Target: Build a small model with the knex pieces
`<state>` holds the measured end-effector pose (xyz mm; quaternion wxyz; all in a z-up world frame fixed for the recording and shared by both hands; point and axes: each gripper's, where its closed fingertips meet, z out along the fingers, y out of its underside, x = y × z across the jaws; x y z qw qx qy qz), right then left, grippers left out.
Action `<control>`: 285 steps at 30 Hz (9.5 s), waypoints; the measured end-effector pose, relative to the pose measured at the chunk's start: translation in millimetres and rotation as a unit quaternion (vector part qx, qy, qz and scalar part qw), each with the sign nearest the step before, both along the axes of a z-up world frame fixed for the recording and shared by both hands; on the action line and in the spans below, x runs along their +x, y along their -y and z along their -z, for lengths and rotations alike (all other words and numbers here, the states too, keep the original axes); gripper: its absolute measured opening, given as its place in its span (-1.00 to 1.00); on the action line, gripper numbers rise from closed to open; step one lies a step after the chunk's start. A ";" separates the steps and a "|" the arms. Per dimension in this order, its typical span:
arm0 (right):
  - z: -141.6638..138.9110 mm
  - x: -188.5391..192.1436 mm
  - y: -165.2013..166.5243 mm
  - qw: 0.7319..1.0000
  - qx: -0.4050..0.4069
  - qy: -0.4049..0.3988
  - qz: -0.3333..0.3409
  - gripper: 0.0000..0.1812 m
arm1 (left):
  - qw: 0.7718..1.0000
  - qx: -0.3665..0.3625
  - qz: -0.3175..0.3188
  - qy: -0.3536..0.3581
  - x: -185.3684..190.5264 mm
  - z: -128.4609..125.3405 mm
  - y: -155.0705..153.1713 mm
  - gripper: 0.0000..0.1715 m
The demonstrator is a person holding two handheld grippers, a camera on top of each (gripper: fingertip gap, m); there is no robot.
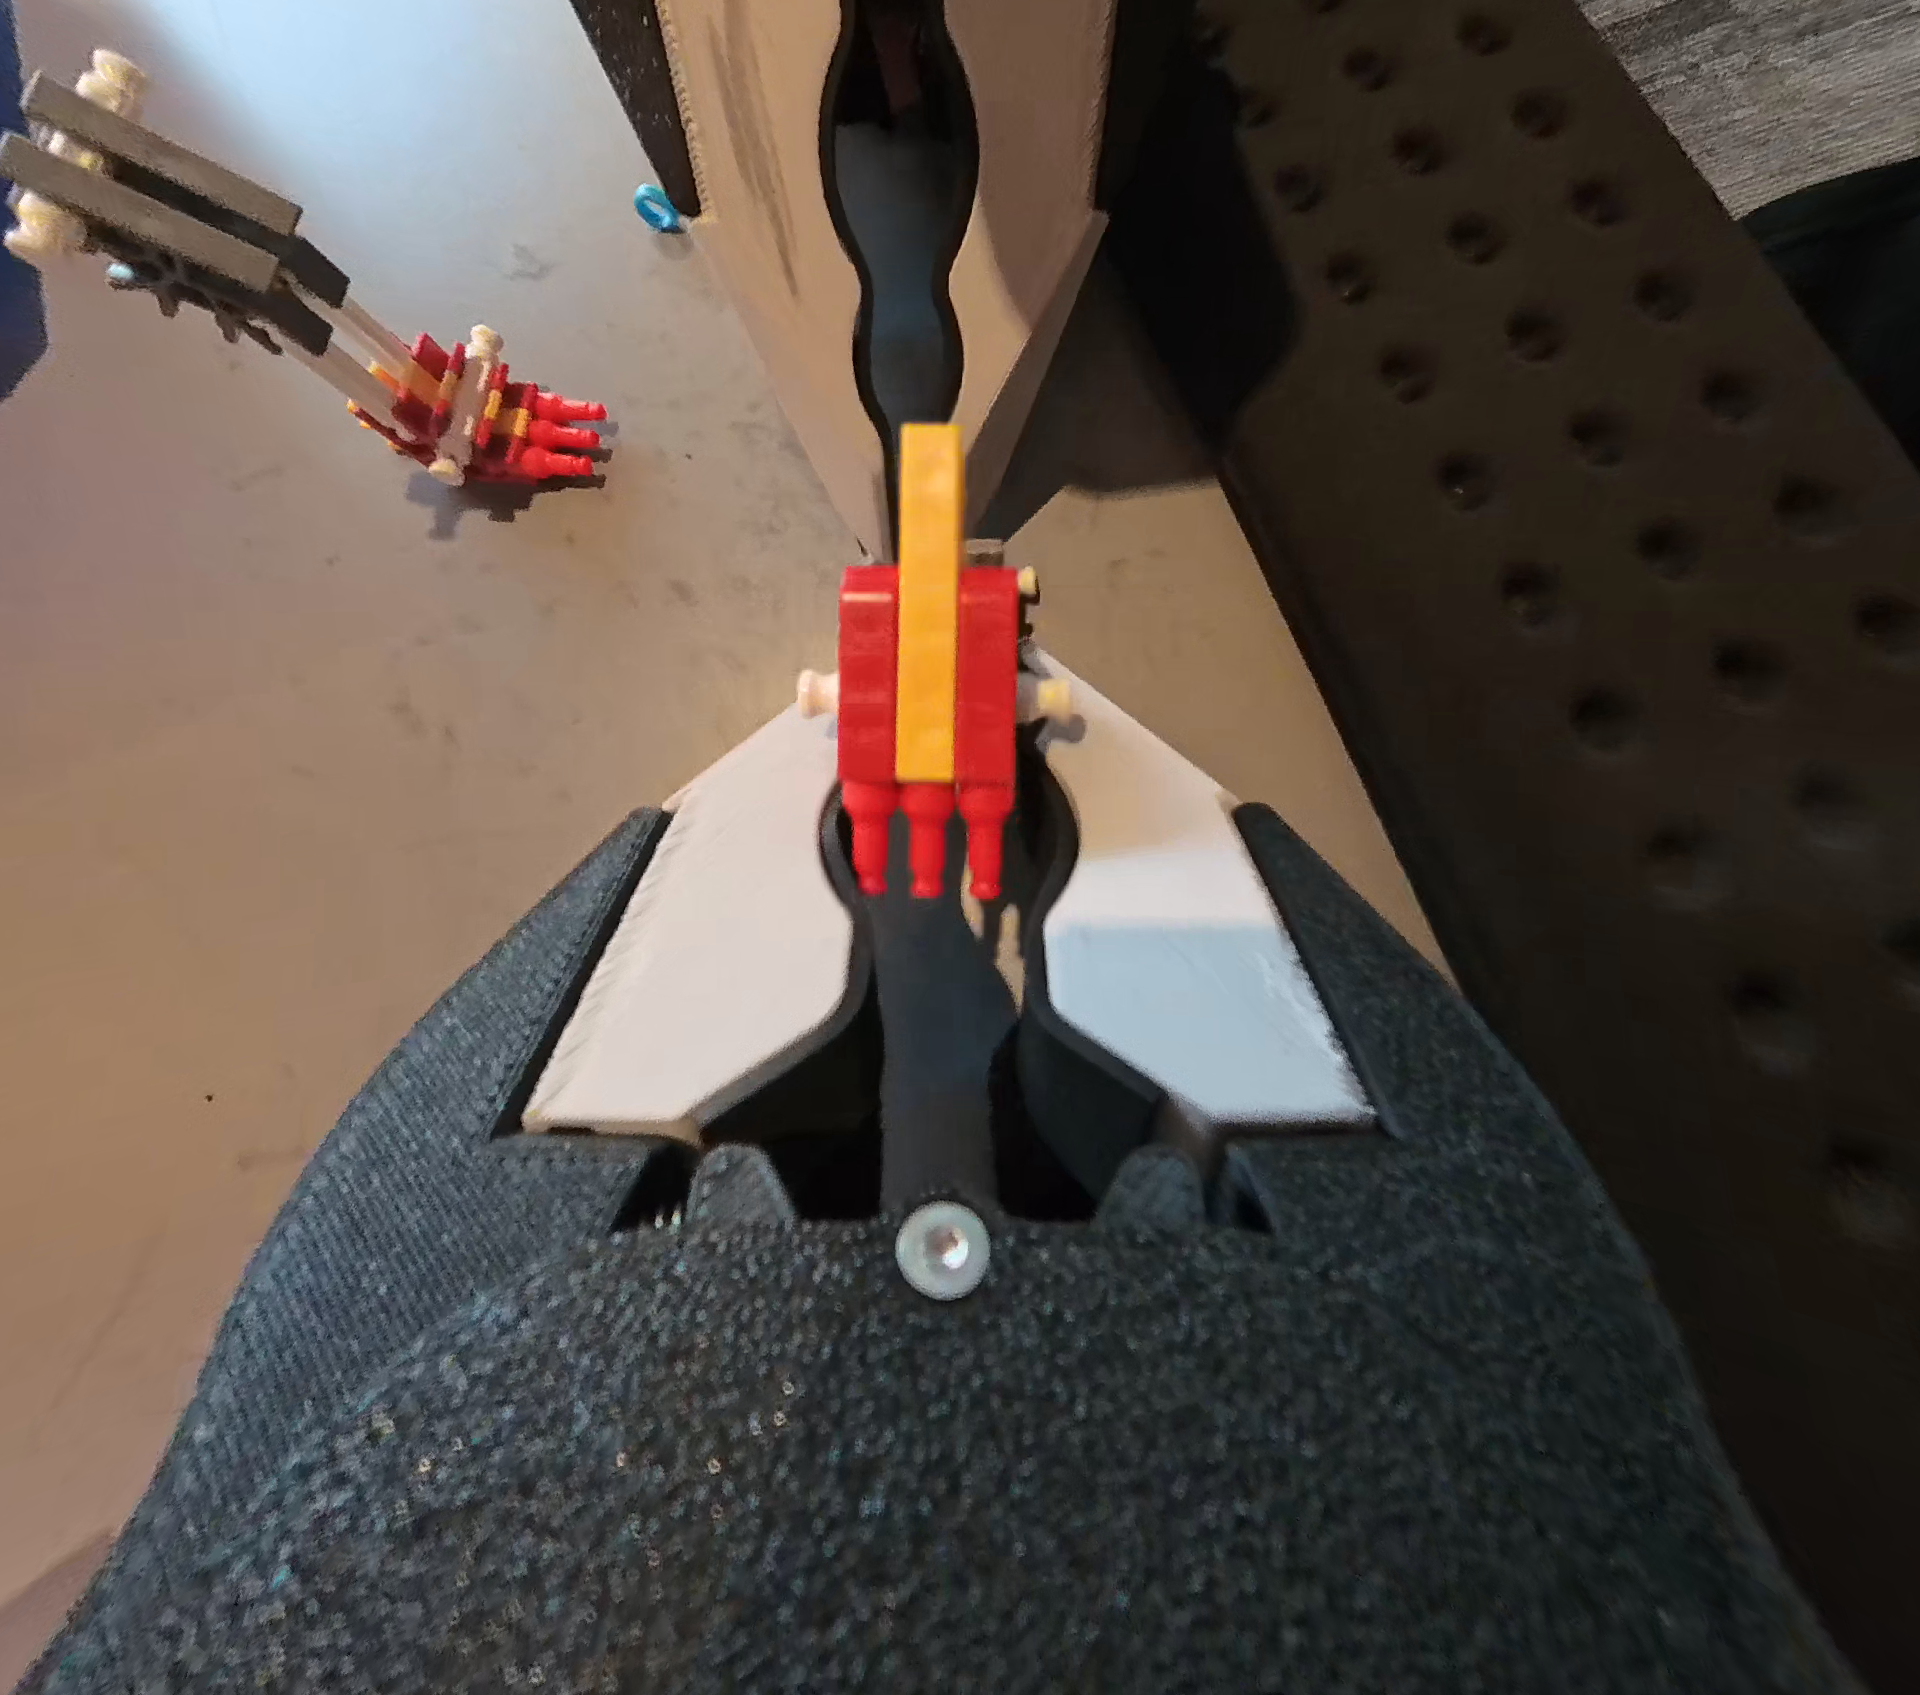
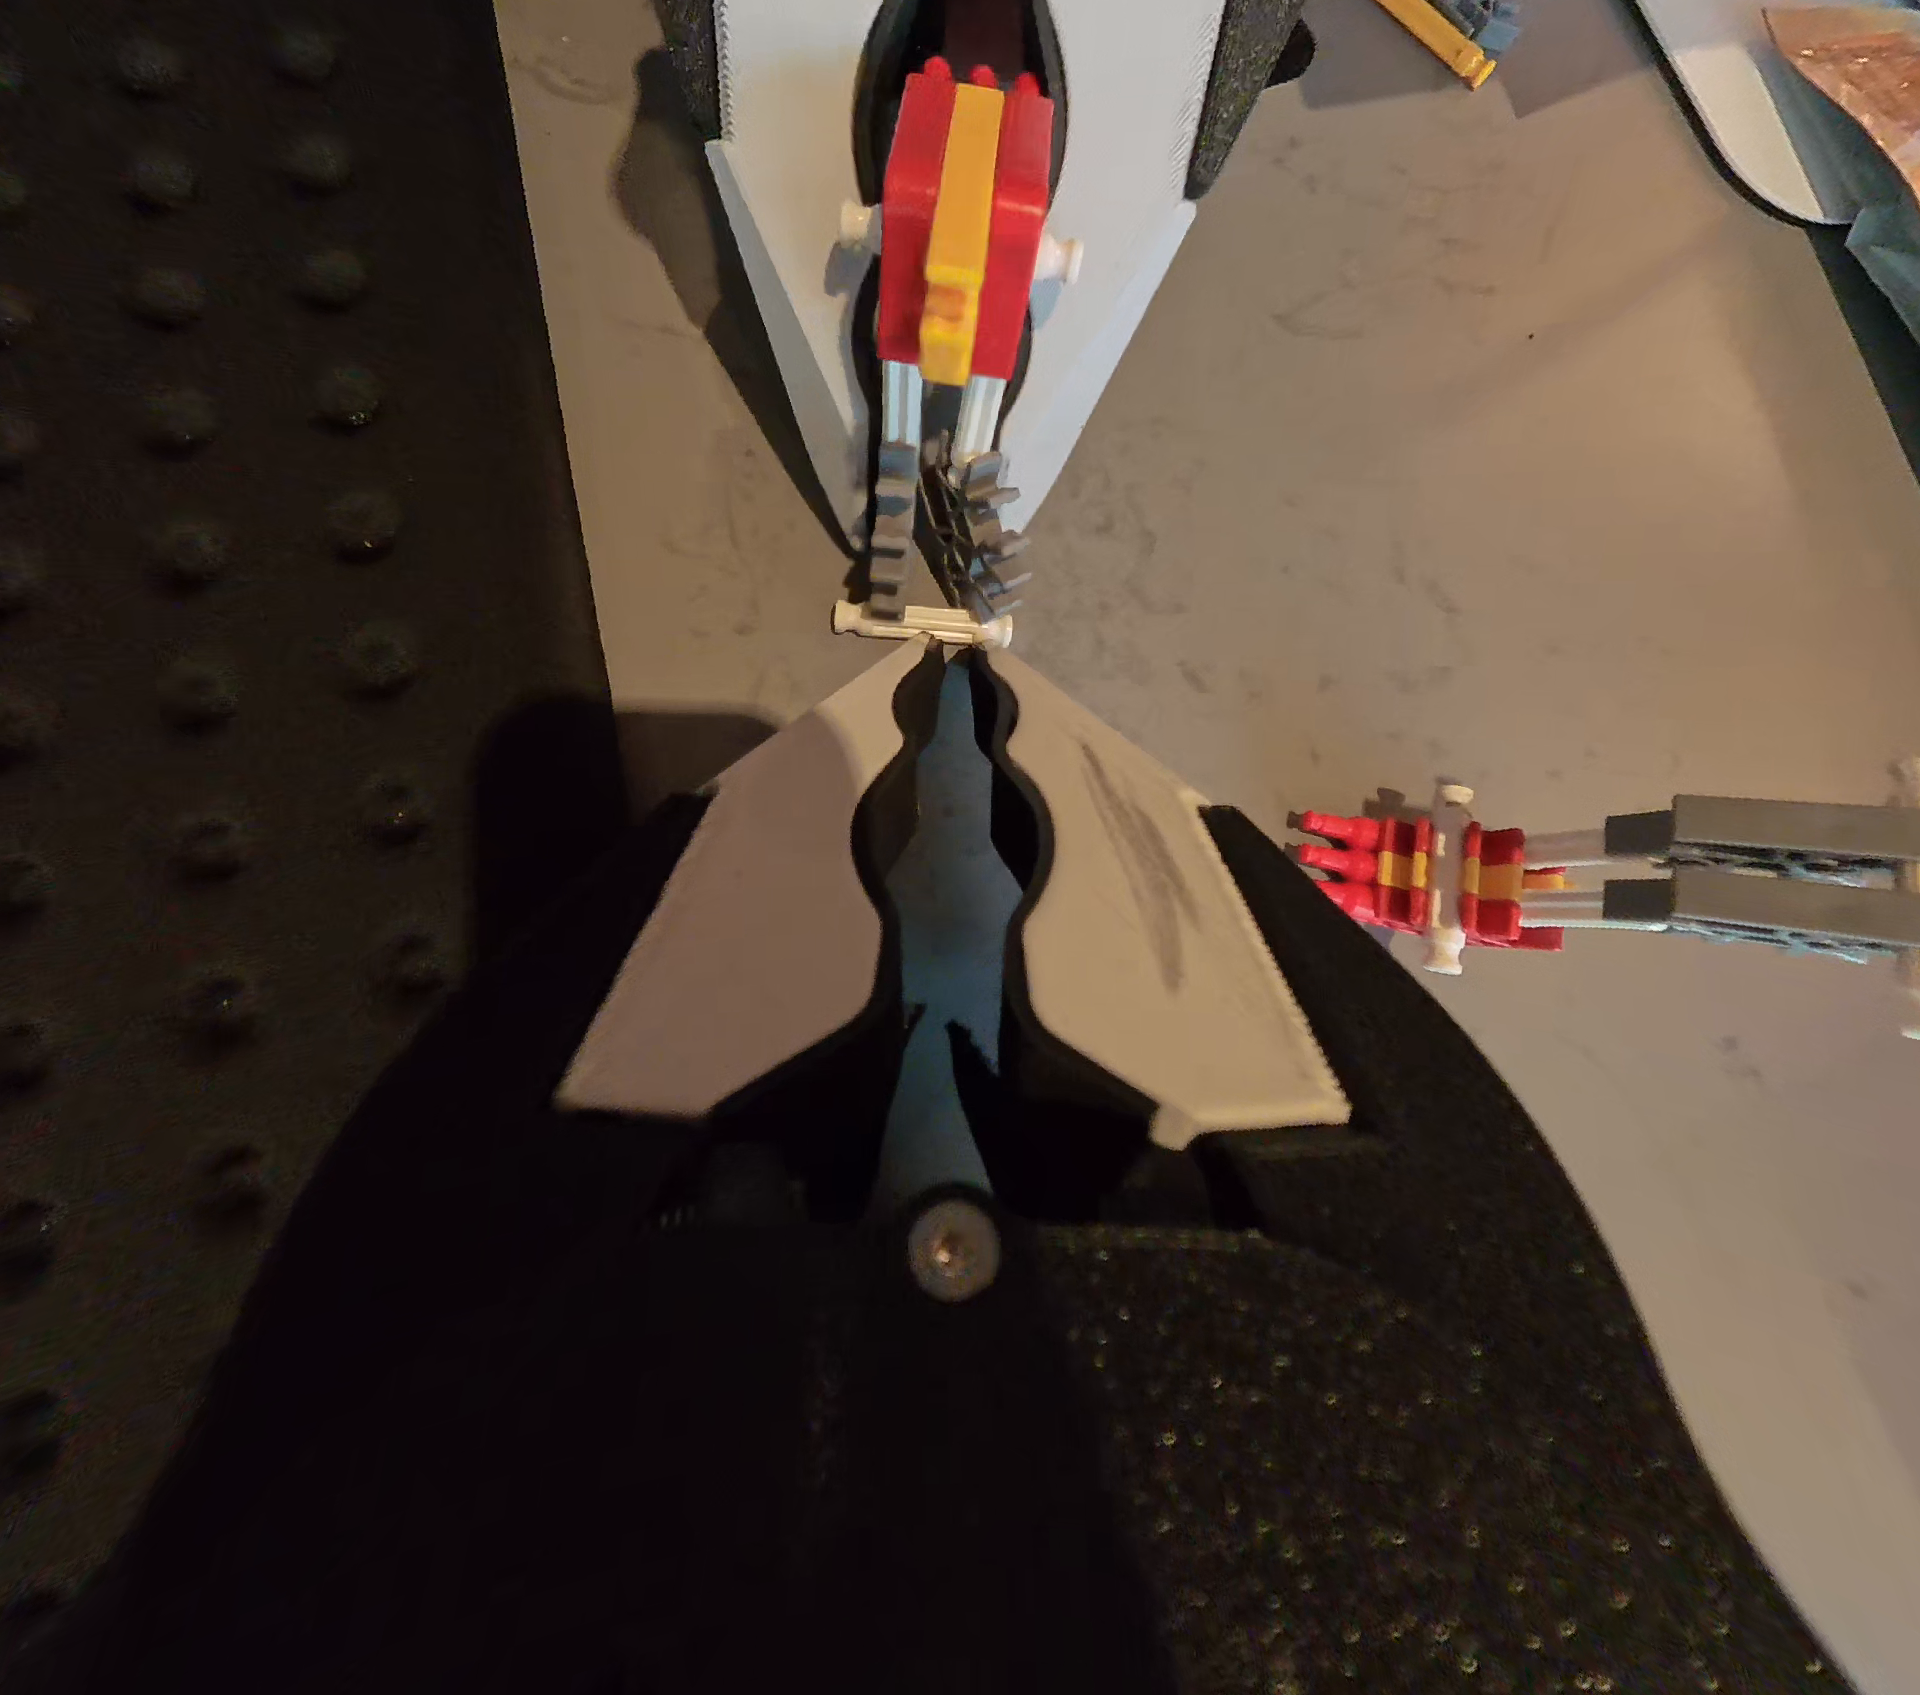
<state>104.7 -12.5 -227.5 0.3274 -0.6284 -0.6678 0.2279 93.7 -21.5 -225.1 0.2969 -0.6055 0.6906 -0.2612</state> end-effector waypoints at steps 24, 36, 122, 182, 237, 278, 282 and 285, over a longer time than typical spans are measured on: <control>-1.9 2.8 1.2 1.000 -0.005 -0.007 -0.003 -0.88 | 1.000 -0.007 0.007 -0.003 5.4 1.3 2.0 -0.85; -1.1 -1.3 5.5 1.000 -0.004 -0.003 -0.011 -0.93 | 1.000 -0.008 0.000 -0.004 6.5 1.8 1.5 -0.86; -2.5 -1.8 0.3 0.999 0.048 -0.005 0.003 -0.93 | 0.999 0.015 -0.013 0.026 -0.3 -6.3 -2.6 -0.86; -15.7 6.5 3.5 0.998 -0.044 -0.034 0.013 -0.87 | 0.999 -0.016 -0.026 0.033 22.1 -10.3 -1.5 -0.87; -8.0 18.4 1.8 0.999 -0.016 -0.030 -0.003 -0.86 | 0.996 0.036 -0.053 0.061 31.3 -21.9 1.6 -0.99; -13.6 7.9 -10.8 0.988 -0.108 0.080 0.071 -0.84 | 0.964 0.245 -0.100 -0.006 13.1 -14.1 -19.2 -0.77; -11.4 3.7 -8.2 0.982 -0.086 0.162 0.050 -0.85 | 0.973 0.203 -0.109 -0.018 2.9 -3.6 -17.4 -0.90; -10.5 0.4 -9.8 0.978 -0.069 0.193 0.044 -0.81 | 0.975 0.191 -0.108 -0.020 -1.6 -0.3 -16.0 -0.90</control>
